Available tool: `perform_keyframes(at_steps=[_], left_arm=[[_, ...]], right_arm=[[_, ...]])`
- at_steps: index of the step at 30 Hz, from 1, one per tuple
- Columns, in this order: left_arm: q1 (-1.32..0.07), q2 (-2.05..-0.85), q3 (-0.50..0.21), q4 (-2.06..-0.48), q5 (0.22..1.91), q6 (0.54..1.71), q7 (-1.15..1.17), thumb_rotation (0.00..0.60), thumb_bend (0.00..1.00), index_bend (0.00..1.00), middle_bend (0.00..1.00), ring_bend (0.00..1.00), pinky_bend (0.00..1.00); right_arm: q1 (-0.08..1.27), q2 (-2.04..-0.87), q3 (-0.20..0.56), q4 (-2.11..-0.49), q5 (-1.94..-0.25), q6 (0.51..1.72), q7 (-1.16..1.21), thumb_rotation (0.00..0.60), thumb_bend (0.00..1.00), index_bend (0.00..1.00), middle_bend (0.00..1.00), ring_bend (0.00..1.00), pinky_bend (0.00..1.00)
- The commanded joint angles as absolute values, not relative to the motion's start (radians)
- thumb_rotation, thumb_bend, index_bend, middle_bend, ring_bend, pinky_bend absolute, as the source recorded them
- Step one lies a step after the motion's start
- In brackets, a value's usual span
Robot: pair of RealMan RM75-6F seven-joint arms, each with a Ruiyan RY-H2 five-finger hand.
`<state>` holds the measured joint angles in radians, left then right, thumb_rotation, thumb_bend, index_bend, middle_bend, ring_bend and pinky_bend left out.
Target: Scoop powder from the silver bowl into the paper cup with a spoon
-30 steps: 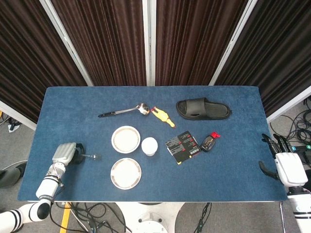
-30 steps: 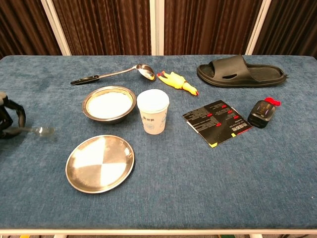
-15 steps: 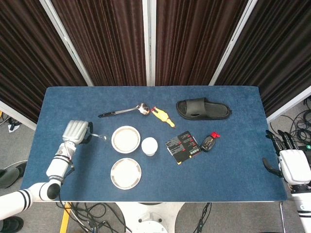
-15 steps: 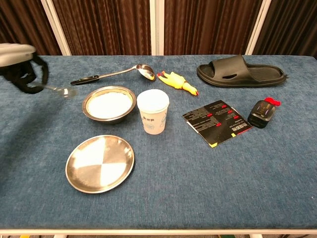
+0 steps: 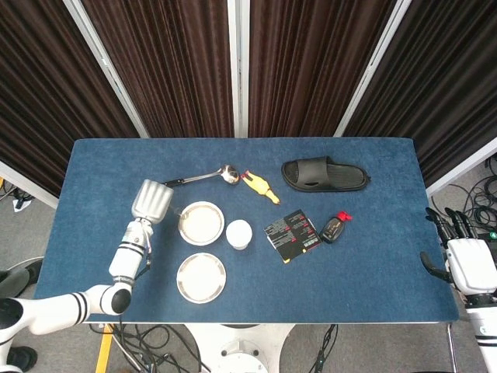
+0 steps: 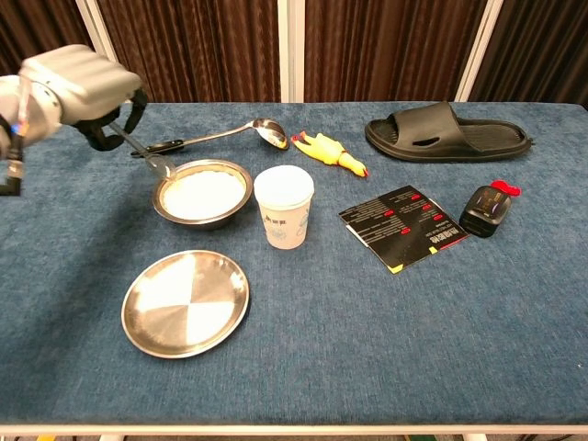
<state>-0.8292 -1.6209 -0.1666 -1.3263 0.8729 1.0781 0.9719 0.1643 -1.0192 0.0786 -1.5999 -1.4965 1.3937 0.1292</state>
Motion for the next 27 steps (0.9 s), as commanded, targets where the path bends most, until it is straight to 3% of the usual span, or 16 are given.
perform_keyframes(at_steps=[1,27], left_arm=[[-0.851,-1.663,-0.153,-1.333,0.857,1.124,1.032,0.600,0.50,0.64,0.98,0.95,1.00],[-0.885,-1.823,-0.102,-1.249,0.842,1.157,1.249,0.600,0.51,0.64,0.98,0.95,1.00]], right_arm=[[0.164,-1.020,0.078,-1.598,-1.494,1.392,0.131,0.600,0.28,0.05,0.21,0.00,0.04],[0.149,-1.026,0.070,-1.572,-1.491,1.396,0.165,0.600,0.28,0.05,0.21,0.00,0.04]])
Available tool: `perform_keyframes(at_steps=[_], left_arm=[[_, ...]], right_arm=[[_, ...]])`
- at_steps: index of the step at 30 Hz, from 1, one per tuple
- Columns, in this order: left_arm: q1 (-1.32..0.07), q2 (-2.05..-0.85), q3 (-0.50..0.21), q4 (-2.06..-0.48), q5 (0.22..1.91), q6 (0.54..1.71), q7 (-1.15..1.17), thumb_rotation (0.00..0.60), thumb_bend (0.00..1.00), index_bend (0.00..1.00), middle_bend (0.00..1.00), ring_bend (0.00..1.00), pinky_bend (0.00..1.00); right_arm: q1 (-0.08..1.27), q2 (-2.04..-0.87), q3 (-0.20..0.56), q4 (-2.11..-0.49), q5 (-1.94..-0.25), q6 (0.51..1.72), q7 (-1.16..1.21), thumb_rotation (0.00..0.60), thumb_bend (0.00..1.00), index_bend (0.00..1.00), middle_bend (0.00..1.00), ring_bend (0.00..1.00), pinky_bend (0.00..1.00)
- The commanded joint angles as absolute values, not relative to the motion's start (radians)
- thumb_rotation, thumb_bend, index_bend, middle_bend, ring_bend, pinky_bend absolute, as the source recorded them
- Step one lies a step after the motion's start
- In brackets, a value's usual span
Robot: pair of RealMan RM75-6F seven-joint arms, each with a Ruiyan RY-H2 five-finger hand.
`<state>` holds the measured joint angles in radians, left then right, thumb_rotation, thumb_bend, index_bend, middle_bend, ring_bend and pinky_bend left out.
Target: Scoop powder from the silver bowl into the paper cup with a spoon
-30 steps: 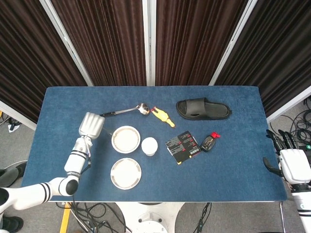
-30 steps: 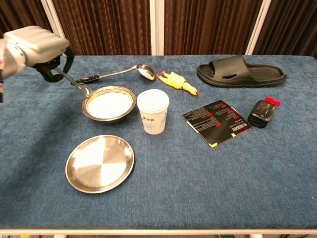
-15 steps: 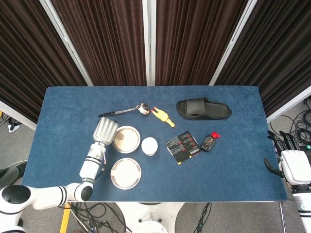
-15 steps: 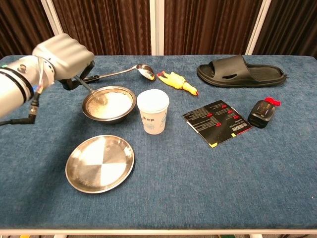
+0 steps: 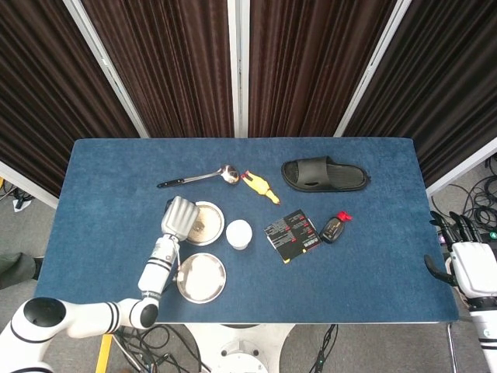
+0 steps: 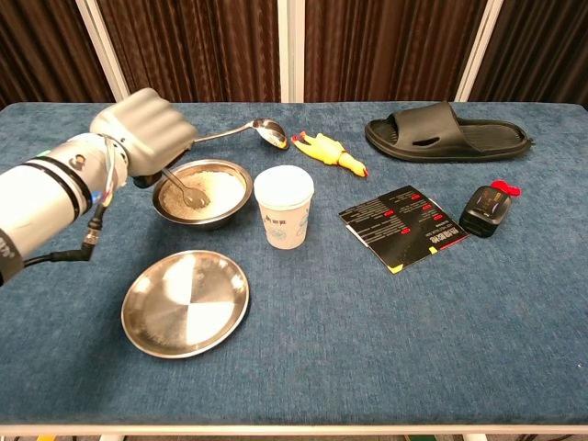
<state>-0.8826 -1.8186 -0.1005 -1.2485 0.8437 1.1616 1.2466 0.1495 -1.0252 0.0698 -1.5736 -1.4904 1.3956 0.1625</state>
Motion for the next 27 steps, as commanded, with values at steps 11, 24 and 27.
perform_keyframes(at_steps=[11,24,27], left_arm=[[-0.841,-1.734,-0.171,-1.362,0.780,1.074,1.038,0.600,0.51,0.64,0.98,0.95,1.00],[-0.781,-1.608,-0.226,-1.384,0.752,0.915,0.671,0.600,0.52,0.64,0.97,0.95,1.00],[-0.774,-1.591,-0.225,-1.379,0.761,0.896,0.618,0.600,0.52,0.64,0.97,0.95,1.00]], right_arm=[[0.143,-1.026,0.069,-1.562,-1.491,1.400,0.177,0.600,0.28,0.05,0.21,0.00,0.04],[0.144,-1.019,0.072,-1.582,-1.496,1.406,0.160,0.600,0.28,0.05,0.21,0.00,0.04],[0.144,-1.015,0.076,-1.584,-1.492,1.408,0.157,0.600,0.28,0.05,0.21,0.00,0.04]])
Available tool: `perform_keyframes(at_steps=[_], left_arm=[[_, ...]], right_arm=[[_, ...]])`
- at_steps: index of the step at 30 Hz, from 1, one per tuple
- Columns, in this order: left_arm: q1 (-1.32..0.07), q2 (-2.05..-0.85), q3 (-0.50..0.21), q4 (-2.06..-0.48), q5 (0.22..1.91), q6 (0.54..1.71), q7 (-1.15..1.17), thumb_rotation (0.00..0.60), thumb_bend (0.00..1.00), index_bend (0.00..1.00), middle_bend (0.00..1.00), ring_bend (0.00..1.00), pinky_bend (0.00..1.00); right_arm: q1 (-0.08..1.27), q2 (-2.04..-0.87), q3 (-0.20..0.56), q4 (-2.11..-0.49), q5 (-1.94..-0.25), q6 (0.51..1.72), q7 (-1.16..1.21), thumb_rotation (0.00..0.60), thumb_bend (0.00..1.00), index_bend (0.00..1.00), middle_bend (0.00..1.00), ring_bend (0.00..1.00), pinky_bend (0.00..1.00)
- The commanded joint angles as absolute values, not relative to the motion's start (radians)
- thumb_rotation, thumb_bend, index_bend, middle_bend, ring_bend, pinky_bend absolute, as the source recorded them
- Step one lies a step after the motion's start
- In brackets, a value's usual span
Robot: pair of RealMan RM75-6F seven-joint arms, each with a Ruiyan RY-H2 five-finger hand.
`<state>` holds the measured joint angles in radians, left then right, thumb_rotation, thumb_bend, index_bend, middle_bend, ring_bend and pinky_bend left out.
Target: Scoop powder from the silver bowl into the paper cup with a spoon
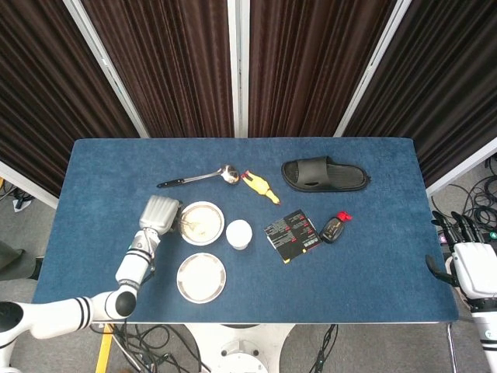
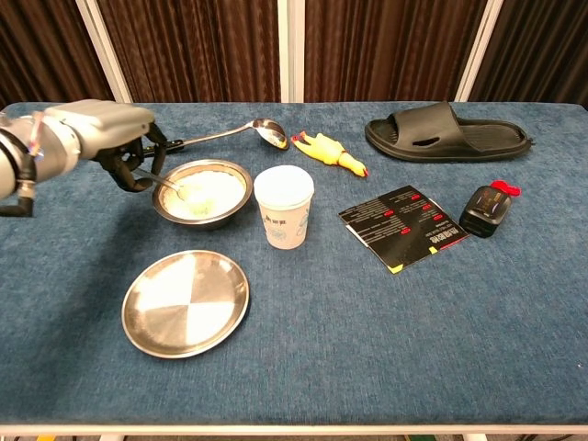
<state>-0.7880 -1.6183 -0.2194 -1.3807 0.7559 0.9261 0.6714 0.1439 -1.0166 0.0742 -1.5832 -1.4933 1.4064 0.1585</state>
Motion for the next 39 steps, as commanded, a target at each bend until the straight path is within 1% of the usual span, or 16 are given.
perform_keyframes(at_steps=[1,7,13,23,30,34,39], left_arm=[[-0.772,-1.588,-0.223,-1.378,0.764,0.894,0.606,0.600,0.52,0.64,0.97,0.95,1.00],[-0.767,-1.567,-0.216,-1.385,0.781,0.891,0.552,0.600,0.52,0.64,0.97,0.95,1.00],[-0.783,-1.531,-0.228,-1.426,0.771,0.877,0.525,0.600,0.52,0.64,0.97,0.95,1.00],[-0.872,-1.489,-0.254,-1.540,0.723,0.921,0.624,0.600,0.52,0.64,0.97,0.95,1.00],[-0.954,-1.519,-0.244,-1.595,0.672,0.963,0.741,0.600,0.52,0.64,0.97,0.95,1.00],[-0.995,-1.551,-0.235,-1.603,0.644,0.991,0.800,0.600,0.52,0.64,0.97,0.95,1.00],[-1.040,-1.594,-0.215,-1.598,0.617,1.054,0.895,0.600,0.52,0.64,0.97,0.95,1.00]], right_arm=[[0.144,-1.014,0.078,-1.585,-1.491,1.409,0.157,0.600,0.28,0.05,0.21,0.00,0.04],[0.145,-1.005,0.084,-1.591,-1.489,1.413,0.153,0.600,0.28,0.05,0.21,0.00,0.04],[0.148,-1.000,0.088,-1.595,-1.490,1.414,0.150,0.600,0.28,0.05,0.21,0.00,0.04],[0.155,-0.988,0.098,-1.597,-1.486,1.413,0.145,0.600,0.28,0.05,0.21,0.00,0.04],[0.159,-0.981,0.104,-1.599,-1.486,1.414,0.144,0.600,0.28,0.05,0.21,0.00,0.04],[0.158,-0.980,0.103,-1.596,-1.485,1.413,0.147,0.600,0.28,0.05,0.21,0.00,0.04],[0.155,-0.982,0.100,-1.590,-1.480,1.411,0.153,0.600,0.28,0.05,0.21,0.00,0.04]])
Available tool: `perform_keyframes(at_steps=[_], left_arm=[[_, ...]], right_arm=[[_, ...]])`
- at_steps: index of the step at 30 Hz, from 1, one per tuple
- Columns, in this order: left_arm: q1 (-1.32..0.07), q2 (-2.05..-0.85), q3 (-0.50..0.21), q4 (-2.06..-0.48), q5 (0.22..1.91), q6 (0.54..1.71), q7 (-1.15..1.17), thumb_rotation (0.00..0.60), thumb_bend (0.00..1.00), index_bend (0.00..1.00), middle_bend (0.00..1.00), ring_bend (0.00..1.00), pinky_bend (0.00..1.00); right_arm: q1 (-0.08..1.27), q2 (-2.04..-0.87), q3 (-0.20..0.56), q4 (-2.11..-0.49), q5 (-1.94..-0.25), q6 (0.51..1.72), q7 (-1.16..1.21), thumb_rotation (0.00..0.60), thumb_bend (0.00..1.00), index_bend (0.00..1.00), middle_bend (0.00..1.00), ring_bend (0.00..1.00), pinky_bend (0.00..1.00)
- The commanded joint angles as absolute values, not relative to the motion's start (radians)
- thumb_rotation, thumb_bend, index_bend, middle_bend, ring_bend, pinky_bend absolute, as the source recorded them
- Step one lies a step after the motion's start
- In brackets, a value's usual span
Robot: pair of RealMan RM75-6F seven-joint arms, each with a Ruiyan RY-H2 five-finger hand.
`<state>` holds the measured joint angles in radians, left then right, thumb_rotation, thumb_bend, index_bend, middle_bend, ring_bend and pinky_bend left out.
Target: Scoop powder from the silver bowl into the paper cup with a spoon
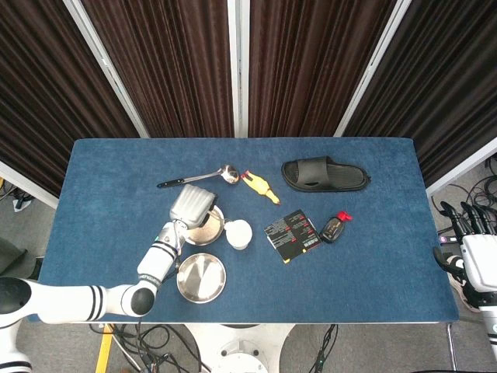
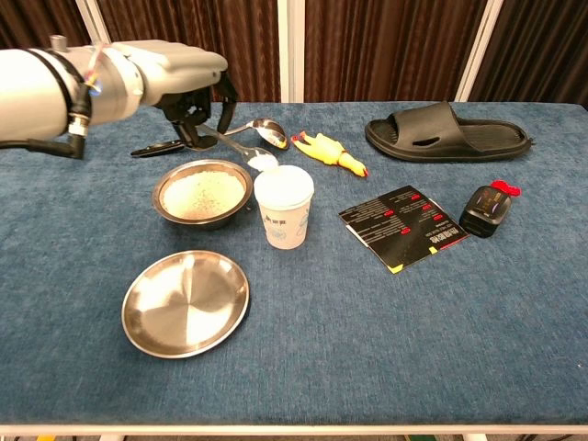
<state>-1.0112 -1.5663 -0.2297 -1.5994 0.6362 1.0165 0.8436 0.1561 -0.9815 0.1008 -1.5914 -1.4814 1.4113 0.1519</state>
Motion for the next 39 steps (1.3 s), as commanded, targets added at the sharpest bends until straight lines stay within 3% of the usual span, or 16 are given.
perform_keyframes(at_steps=[1,20,30,39], left_arm=[[-1.047,-1.601,-0.207,-1.595,0.619,1.069,0.917,0.600,0.52,0.64,0.97,0.95,1.00],[-1.054,-1.787,-0.033,-1.453,0.948,1.364,1.223,0.600,0.53,0.64,0.97,0.95,1.00],[-1.023,-1.829,0.025,-1.336,1.143,1.413,1.301,0.600,0.55,0.64,0.97,0.95,1.00],[-1.007,-1.808,0.019,-1.317,1.228,1.379,1.340,0.600,0.55,0.64,0.97,0.95,1.00]], right_arm=[[0.155,-0.983,0.100,-1.590,-1.480,1.411,0.154,0.600,0.28,0.05,0.21,0.00,0.04],[0.145,-0.987,0.094,-1.594,-1.480,1.418,0.155,0.600,0.28,0.05,0.21,0.00,0.04],[0.142,-0.985,0.094,-1.598,-1.483,1.423,0.156,0.600,0.28,0.05,0.21,0.00,0.04],[0.139,-0.980,0.095,-1.607,-1.487,1.432,0.152,0.600,0.28,0.05,0.21,0.00,0.04]])
